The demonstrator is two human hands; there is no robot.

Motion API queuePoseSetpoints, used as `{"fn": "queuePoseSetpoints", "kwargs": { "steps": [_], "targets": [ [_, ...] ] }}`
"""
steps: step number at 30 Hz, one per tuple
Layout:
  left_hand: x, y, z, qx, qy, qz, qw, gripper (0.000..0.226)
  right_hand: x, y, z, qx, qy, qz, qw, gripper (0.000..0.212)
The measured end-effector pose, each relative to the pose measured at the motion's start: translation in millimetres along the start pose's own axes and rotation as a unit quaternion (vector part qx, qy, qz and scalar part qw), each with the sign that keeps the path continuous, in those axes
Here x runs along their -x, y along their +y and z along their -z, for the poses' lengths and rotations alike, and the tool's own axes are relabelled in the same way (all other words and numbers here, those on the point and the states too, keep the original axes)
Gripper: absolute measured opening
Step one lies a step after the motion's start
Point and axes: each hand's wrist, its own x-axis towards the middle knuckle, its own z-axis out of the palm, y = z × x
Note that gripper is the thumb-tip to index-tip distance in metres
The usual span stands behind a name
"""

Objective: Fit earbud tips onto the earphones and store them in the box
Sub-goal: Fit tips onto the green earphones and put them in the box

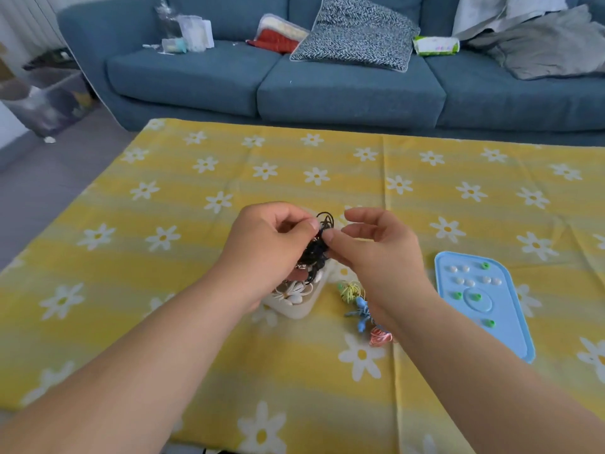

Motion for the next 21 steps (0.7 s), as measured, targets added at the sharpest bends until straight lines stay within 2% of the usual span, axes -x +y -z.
{"fn": "queuePoseSetpoints", "kwargs": {
  "steps": [3, 6, 9, 12, 15, 18, 21],
  "targets": [
    [-12, -9, 6, -0.032, 0.025, -0.013, 0.999, 0.01, -5, 3, -12, 0.014, -0.017, -0.01, 1.0, 0.023],
    [-23, -24, 14, -0.213, 0.022, -0.054, 0.975, 0.011, -9, 8, -15, 0.19, -0.045, 0.014, 0.981, 0.02],
    [-17, -36, 16, -0.358, -0.053, -0.052, 0.931, 0.009, -9, 12, -13, 0.313, -0.082, 0.026, 0.946, 0.016],
    [-9, -41, 14, -0.401, -0.115, -0.049, 0.908, 0.008, -9, 12, -10, 0.321, -0.083, 0.044, 0.942, 0.013],
    [-6, -37, 17, -0.424, -0.106, -0.072, 0.897, 0.008, -7, 7, -8, 0.31, -0.083, 0.038, 0.946, 0.013],
    [-2, -35, 16, -0.474, -0.082, -0.114, 0.869, 0.011, -6, 3, -7, 0.302, -0.086, 0.034, 0.949, 0.012],
    [-3, -39, 10, -0.494, -0.097, -0.1, 0.858, 0.023, -6, -1, 3, 0.296, -0.07, 0.03, 0.952, 0.014]
  ]
}}
